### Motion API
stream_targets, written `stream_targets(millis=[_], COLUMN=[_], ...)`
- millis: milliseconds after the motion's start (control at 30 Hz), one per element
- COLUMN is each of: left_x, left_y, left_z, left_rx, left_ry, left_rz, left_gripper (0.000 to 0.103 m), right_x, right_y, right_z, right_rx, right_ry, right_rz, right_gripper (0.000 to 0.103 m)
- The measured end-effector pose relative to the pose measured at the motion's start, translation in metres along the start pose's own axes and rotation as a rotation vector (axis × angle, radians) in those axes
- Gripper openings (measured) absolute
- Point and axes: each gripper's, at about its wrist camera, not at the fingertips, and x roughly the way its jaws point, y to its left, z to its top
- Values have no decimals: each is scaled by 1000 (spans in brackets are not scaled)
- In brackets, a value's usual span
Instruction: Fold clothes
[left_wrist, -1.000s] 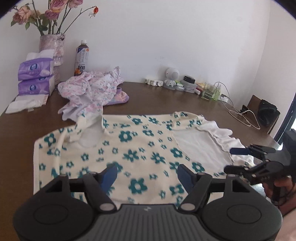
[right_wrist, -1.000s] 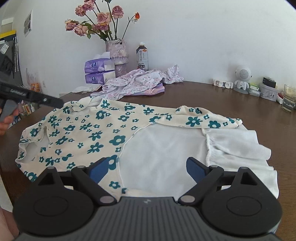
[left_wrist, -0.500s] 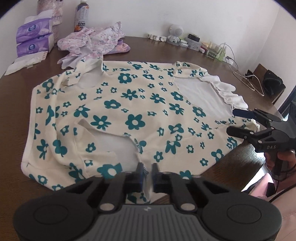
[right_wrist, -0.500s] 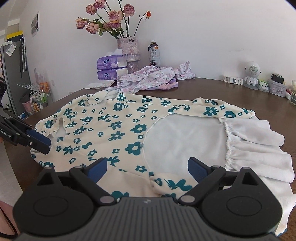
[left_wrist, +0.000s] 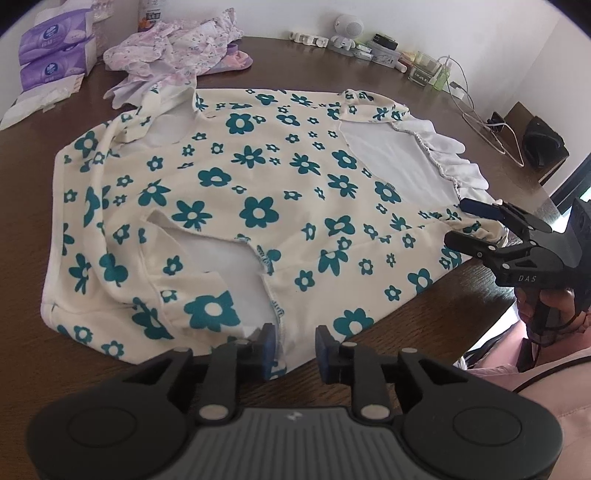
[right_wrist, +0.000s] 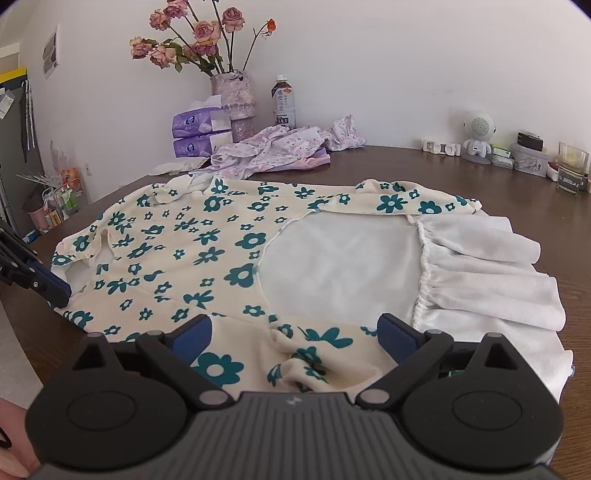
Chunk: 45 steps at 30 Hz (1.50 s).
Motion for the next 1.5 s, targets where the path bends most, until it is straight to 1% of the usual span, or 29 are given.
stream_targets(millis=[33, 100, 133, 167, 267, 300, 400, 600, 633, 667, 700, 767, 800, 867, 933, 967, 1033, 1067, 1133, 1167, 1200, 1300, 1400, 1500], left_x=[1, 0, -1, -1, -2, -3, -8, -9, -9, -10, -13, -20, -23, -23, -16, -11, 4, 11, 25, 31, 37, 37, 30, 22], left_y=[-5, -10, -13, -15, -23, -24, -16, -7, -5, -5, -6, -10, -11, -12, -9, -7, -3, -2, 0, -1, -2, 2, 18, 35], left_z=[0, -3, -5, -6, -10, -12, -13, -11, -10, -10, -7, -1, 3, 12, 22, 28, 36, 39, 45, 46, 45, 37, 31, 27], left_rx=[29, 59, 74, 89, 135, 142, 100, 77, 73, 71, 77, 90, 96, 98, 83, 71, 62, 61, 61, 71, 86, 105, 57, -15], left_ry=[1, -6, -9, -12, -21, -25, -34, -28, -26, -31, -56, -115, -148, -211, -254, -266, -268, -266, -260, -246, -229, -240, -260, -279], left_rz=[19, 30, 36, 42, 59, 60, 37, -10, -17, -26, -38, -53, -54, -43, -32, -31, -33, -32, -25, -10, 10, 51, 102, 157], left_gripper=[22, 20, 9, 2, 1, 1, 1, 2, 4, 8, 11, 23, 24, 29, 29, 26, 25, 21, 16, 17, 17, 17, 17, 17], right_x=[0, 1, 1, 0, -1, -1, -1, -2, -2, -2, -2, -3, -4, -5, -6, -5, -4, -2, 2, 4, 6, 10, 6, 4], right_y=[1, 2, 3, 2, 1, 1, 0, -3, -4, -4, -5, -5, -5, -5, -3, -2, 2, 4, 11, 14, 17, 15, 9, 7], right_z=[0, -1, -1, -2, -3, -3, -4, -6, -6, -5, -5, -5, -5, -4, -2, -1, 2, 3, 4, 4, 4, 0, -5, -7], right_rx=[-1, -1, 0, 1, 2, -1, -10, -25, -26, -29, -31, -28, -26, -19, -13, -11, -8, -17, -38, -48, -59, -67, -65, -70], right_ry=[-1, -4, -5, -6, -9, -7, 0, 12, 13, 15, 17, 16, 15, 7, -5, -12, -23, -21, -13, -9, -6, 15, 11, 7], right_rz=[5, 13, 14, 14, 15, 15, 14, 13, 10, 8, 6, 6, 5, 2, -2, -1, 2, 4, 7, 9, 10, -23, -43, -42], right_gripper=[98, 98, 98, 98, 98, 98, 98, 98, 98, 98, 98, 98, 98, 98, 98, 98, 94, 88, 80, 77, 75, 74, 74, 76])
